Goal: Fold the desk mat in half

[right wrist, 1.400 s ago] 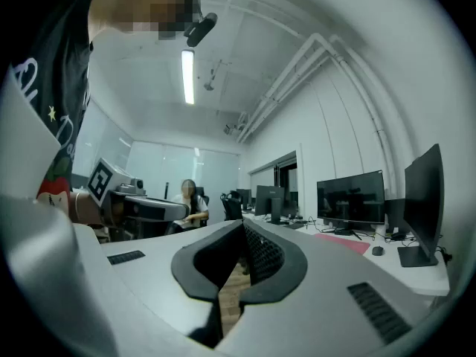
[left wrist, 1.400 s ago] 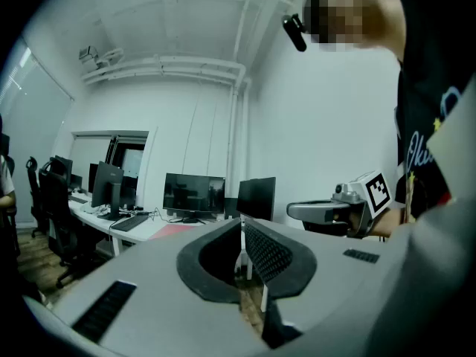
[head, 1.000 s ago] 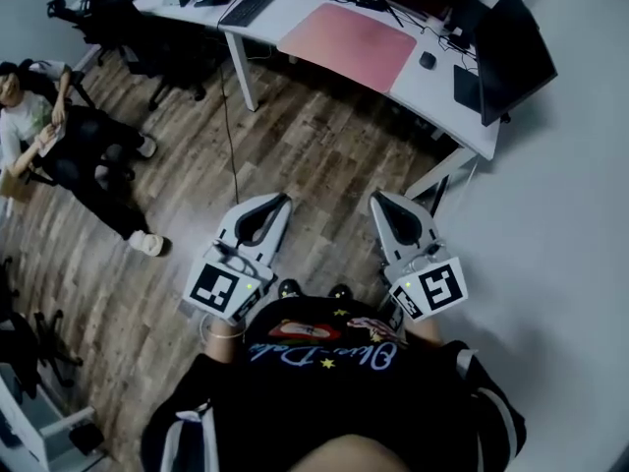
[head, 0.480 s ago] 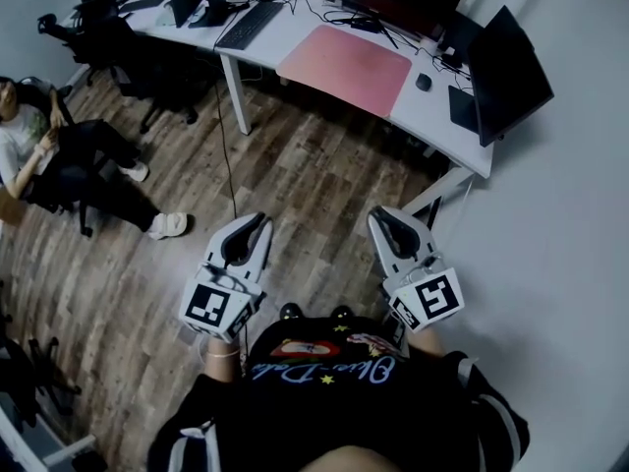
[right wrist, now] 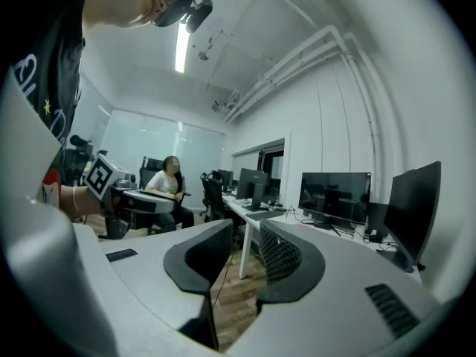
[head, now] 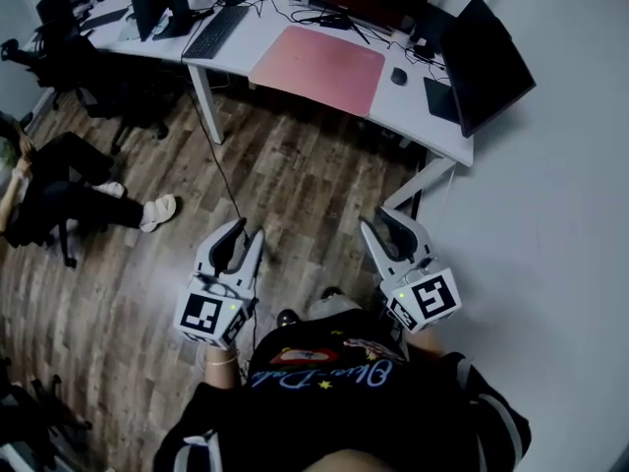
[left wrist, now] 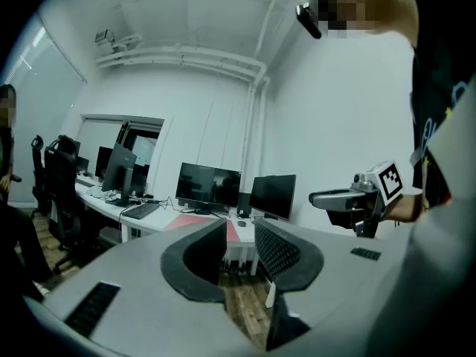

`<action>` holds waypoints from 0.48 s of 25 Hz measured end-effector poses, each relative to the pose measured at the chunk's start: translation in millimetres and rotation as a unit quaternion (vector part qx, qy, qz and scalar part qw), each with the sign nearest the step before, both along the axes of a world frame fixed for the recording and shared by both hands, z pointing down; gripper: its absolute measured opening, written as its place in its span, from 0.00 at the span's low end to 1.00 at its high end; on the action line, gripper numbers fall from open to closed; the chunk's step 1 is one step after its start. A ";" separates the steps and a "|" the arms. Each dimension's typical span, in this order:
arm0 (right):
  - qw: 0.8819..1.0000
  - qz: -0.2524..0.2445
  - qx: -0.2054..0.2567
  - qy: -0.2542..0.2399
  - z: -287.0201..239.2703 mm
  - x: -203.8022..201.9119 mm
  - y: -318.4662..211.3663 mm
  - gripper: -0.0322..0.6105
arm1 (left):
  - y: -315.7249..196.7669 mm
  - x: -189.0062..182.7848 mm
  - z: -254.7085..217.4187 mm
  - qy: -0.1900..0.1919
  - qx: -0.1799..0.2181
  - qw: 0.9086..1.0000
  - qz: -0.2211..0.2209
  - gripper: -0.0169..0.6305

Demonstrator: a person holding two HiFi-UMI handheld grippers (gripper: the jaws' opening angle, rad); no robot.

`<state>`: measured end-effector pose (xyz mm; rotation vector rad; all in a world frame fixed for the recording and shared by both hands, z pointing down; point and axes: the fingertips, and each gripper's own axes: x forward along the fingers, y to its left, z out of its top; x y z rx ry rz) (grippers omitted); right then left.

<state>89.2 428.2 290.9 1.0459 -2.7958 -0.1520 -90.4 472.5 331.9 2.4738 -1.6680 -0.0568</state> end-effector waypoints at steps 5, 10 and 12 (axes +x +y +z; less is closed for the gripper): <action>1.000 0.012 -0.008 0.018 11.2 -0.8 -19.5 0.19 | -18.1 -4.6 10.7 -0.013 -0.011 1.000 0.004 0.19; 1.000 0.004 -0.016 0.019 17.9 -11.7 -57.2 0.21 | -45.0 -18.3 10.3 -0.036 -0.008 0.999 -0.014 0.21; 1.000 -0.001 -0.021 0.019 20.8 -14.5 -76.1 0.23 | -59.1 -22.4 12.0 -0.036 -0.013 0.999 -0.017 0.21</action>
